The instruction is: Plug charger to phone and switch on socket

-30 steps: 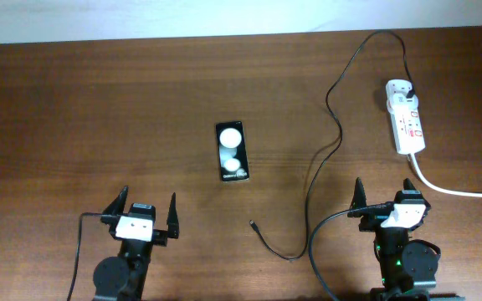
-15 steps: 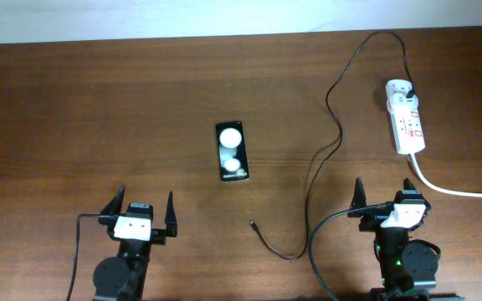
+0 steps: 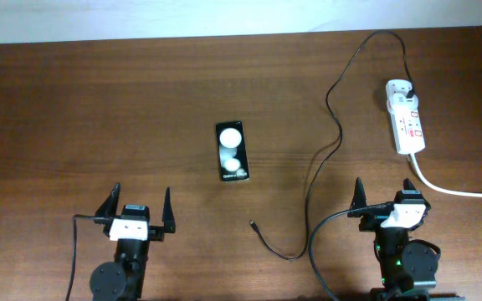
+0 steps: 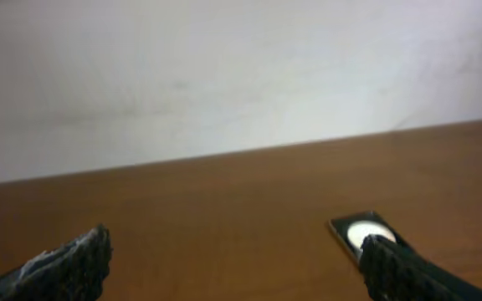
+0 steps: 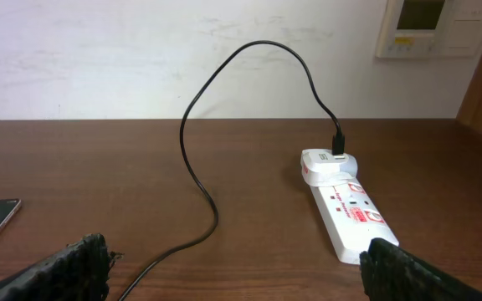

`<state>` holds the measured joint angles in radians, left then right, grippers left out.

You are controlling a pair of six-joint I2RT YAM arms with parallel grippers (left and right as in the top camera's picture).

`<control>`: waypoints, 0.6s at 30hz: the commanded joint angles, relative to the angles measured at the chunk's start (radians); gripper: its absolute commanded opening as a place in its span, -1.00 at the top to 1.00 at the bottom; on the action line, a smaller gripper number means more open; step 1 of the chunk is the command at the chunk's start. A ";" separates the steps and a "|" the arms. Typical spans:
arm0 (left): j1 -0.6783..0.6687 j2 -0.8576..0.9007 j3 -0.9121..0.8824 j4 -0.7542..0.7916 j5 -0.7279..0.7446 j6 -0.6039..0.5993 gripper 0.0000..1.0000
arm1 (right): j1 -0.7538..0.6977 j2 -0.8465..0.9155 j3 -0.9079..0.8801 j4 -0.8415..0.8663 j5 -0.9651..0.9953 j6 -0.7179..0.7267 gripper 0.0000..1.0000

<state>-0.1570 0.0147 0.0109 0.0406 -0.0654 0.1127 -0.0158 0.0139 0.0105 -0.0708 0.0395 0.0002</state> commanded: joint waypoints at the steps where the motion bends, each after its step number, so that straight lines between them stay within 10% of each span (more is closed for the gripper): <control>1: -0.004 -0.009 0.028 0.028 -0.014 0.008 -0.98 | 0.009 -0.006 -0.005 -0.008 -0.009 0.004 -0.97; 18: -0.004 0.430 0.716 -0.340 0.000 0.009 -0.98 | 0.009 -0.006 -0.005 -0.008 -0.009 0.004 -0.97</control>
<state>-0.1570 0.3378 0.5900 -0.2642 -0.0677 0.1127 -0.0158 0.0139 0.0105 -0.0711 0.0360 0.0006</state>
